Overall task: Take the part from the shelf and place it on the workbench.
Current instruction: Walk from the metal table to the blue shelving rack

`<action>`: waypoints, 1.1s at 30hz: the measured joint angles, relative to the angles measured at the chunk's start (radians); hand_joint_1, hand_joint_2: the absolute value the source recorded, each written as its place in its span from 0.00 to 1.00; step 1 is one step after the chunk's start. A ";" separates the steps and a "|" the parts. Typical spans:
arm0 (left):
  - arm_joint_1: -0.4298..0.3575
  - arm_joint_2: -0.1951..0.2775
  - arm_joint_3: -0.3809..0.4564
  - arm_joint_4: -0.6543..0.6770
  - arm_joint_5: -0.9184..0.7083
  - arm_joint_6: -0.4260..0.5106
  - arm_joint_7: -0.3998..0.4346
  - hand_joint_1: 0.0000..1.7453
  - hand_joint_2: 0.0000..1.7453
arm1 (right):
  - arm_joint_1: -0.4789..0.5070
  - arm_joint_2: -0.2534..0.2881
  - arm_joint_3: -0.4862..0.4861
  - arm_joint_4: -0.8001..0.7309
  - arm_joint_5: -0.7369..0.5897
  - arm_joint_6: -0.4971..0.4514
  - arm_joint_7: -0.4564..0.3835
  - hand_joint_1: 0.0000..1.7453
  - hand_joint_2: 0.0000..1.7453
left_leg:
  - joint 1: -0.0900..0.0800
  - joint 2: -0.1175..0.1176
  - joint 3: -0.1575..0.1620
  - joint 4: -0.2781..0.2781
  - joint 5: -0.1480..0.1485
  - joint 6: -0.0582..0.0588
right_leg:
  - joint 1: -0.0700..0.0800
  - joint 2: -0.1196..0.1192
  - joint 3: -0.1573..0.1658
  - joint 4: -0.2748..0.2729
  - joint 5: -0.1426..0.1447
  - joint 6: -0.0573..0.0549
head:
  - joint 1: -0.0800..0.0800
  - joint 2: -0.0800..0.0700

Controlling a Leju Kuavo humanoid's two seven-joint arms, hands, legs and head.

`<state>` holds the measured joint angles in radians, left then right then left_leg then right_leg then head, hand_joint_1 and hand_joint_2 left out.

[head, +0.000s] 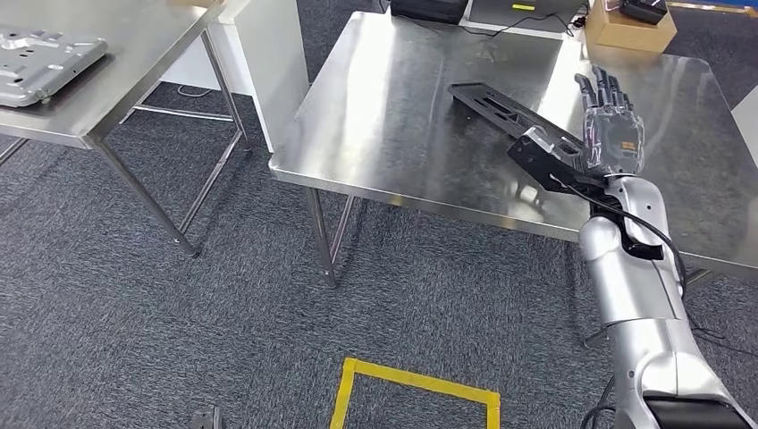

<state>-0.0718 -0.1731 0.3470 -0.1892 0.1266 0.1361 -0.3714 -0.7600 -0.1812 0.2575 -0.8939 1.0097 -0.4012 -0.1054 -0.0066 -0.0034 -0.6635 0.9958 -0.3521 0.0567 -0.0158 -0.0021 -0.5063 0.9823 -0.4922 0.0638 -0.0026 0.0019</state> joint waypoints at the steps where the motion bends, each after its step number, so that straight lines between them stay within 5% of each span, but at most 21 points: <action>1: -0.001 0.000 0.001 0.000 0.002 0.000 -0.003 0.00 0.00 | 0.014 -0.001 0.000 -0.019 -0.003 -0.002 0.001 0.00 0.00 | 0.000 0.000 -0.002 -0.003 0.008 -0.006 | 0.004 0.000 0.002 -0.004 0.004 -0.006 | -0.001 0.000; 3: -0.002 0.001 0.004 0.000 0.007 0.000 -0.009 0.00 0.00 | 0.050 -0.003 0.000 -0.062 -0.011 -0.008 0.002 0.00 0.00 | 0.002 0.000 -0.007 -0.001 0.007 -0.019 | -0.003 -0.002 -0.007 -0.008 0.019 -0.022 | 0.000 0.000; 4: -0.003 0.001 0.005 0.000 0.008 0.000 -0.013 0.00 0.00 | 0.073 -0.003 0.000 -0.089 -0.015 -0.011 0.004 0.00 0.00 | 0.004 -0.001 -0.016 0.017 -0.016 -0.027 | -0.007 -0.003 -0.013 -0.010 0.029 -0.032 | -0.002 0.000; 8: -0.017 0.008 0.006 0.000 0.008 -0.003 -0.019 0.00 0.00 | 0.183 -0.002 -0.022 -0.193 -0.049 -0.029 0.011 0.00 0.00 | 0.014 0.000 -0.075 0.244 -0.181 -0.050 | -0.008 -0.010 -0.054 -0.010 0.065 -0.049 | -0.008 0.000; 10: -0.023 0.012 0.006 0.000 0.007 -0.004 -0.019 0.00 0.00 | 0.244 -0.001 -0.042 -0.236 -0.068 -0.035 0.009 0.00 0.00 | 0.017 0.000 -0.054 0.280 -0.177 -0.054 | -0.008 -0.012 -0.081 -0.007 0.084 -0.046 | -0.008 0.000; 12: -0.029 0.015 0.006 -0.001 0.006 -0.005 -0.019 0.00 0.00 | 0.301 0.005 -0.066 -0.275 -0.082 -0.041 0.004 0.00 0.00 | 0.017 0.000 0.036 0.182 -0.135 -0.048 | -0.008 -0.011 -0.104 -0.004 0.100 -0.039 | -0.009 0.000; 14: -0.035 0.017 0.007 -0.002 0.006 -0.006 -0.018 0.00 0.00 | 0.350 0.014 -0.090 -0.312 -0.086 -0.047 0.000 0.00 0.00 | 0.013 -0.004 0.131 0.048 -0.136 -0.036 | -0.007 -0.011 -0.117 -0.004 0.116 -0.028 | -0.007 0.000; 16: -0.039 0.018 0.007 -0.003 0.006 -0.007 -0.018 0.00 0.00 | 0.392 0.029 -0.111 -0.343 -0.085 -0.053 0.000 0.00 0.00 | 0.005 -0.006 0.162 -0.009 -0.149 -0.024 | -0.007 -0.012 -0.120 -0.009 0.132 -0.015 | -0.007 0.000; 18: -0.039 0.018 0.009 -0.003 0.007 -0.008 -0.018 0.00 0.00 | 0.441 0.047 -0.131 -0.372 -0.079 -0.055 0.003 0.00 0.00 | 0.003 -0.005 0.153 -0.019 -0.130 -0.009 | -0.009 -0.011 -0.123 -0.013 0.140 -0.003 | -0.008 0.000; 20: -0.040 0.017 0.012 -0.004 0.008 -0.008 -0.017 0.00 0.00 | 0.492 0.065 -0.153 -0.397 -0.071 -0.055 0.010 0.00 0.00 | 0.007 -0.002 0.137 -0.030 -0.102 0.008 | -0.009 -0.007 -0.146 0.032 0.091 -0.006 | -0.005 0.000; 22: -0.040 0.017 0.014 -0.004 0.010 -0.010 -0.018 0.00 0.00 | 0.536 0.080 -0.174 -0.410 -0.066 -0.054 0.020 0.00 0.00 | 0.008 0.000 0.112 -0.032 -0.078 0.018 | -0.010 -0.005 -0.187 0.159 -0.003 -0.015 | -0.002 0.000; 24: -0.040 0.017 0.016 -0.005 0.012 -0.014 -0.019 0.00 0.00 | 0.585 0.096 -0.198 -0.413 -0.073 -0.053 0.028 0.00 0.00 | 0.007 0.001 0.081 -0.031 -0.055 0.018 | -0.011 -0.003 -0.206 0.282 -0.052 -0.005 | -0.001 0.000; 26: -0.039 0.017 0.021 -0.005 0.013 -0.017 -0.020 0.00 0.00 | 0.631 0.119 -0.226 -0.400 -0.108 -0.052 0.015 0.00 0.00 | 0.007 0.001 0.049 -0.029 -0.031 0.012 | -0.013 -0.003 -0.163 0.281 -0.027 0.016 | 0.001 0.000; 28: -0.040 0.017 0.023 -0.005 0.011 -0.019 -0.020 0.00 0.00 | 0.654 0.144 -0.260 -0.356 -0.175 -0.052 -0.022 0.00 0.00 | 0.006 0.001 0.022 -0.024 -0.010 0.003 | -0.013 -0.003 -0.052 0.146 -0.003 0.023 | 0.001 0.000; 30: -0.041 0.017 0.024 -0.006 0.006 -0.020 -0.019 0.00 0.00 | 0.655 0.168 -0.298 -0.273 -0.254 -0.056 -0.066 0.00 0.00 | 0.003 0.004 0.006 -0.019 0.009 -0.009 | -0.008 -0.002 0.038 0.010 -0.022 0.007 | -0.003 0.000; 31: -0.042 0.017 0.025 -0.007 0.004 -0.021 -0.018 0.00 0.00 | 0.651 0.177 -0.321 -0.213 -0.292 -0.064 -0.090 0.00 0.00 | 0.003 0.005 0.002 -0.019 0.019 -0.016 | -0.005 -0.001 0.056 -0.023 -0.033 -0.004 | -0.005 0.000; 33: -0.043 0.018 0.025 -0.007 -0.001 -0.021 -0.015 0.00 0.00 | 0.639 0.192 -0.365 -0.083 -0.344 -0.091 -0.136 0.00 0.00 | 0.007 0.005 -0.003 -0.021 0.028 -0.030 | -0.004 -0.002 0.042 -0.030 -0.023 -0.025 | -0.008 0.000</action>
<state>-0.1149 -0.1555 0.3723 -0.1965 0.1259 0.1151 -0.3862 -0.1209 0.0106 -0.1076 -0.9766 0.6657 -0.4927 -0.2411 0.0008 0.0013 -0.6662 0.9746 -0.3242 0.0262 -0.0196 -0.0042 -0.4640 0.9519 -0.5150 0.0388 -0.0104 0.0019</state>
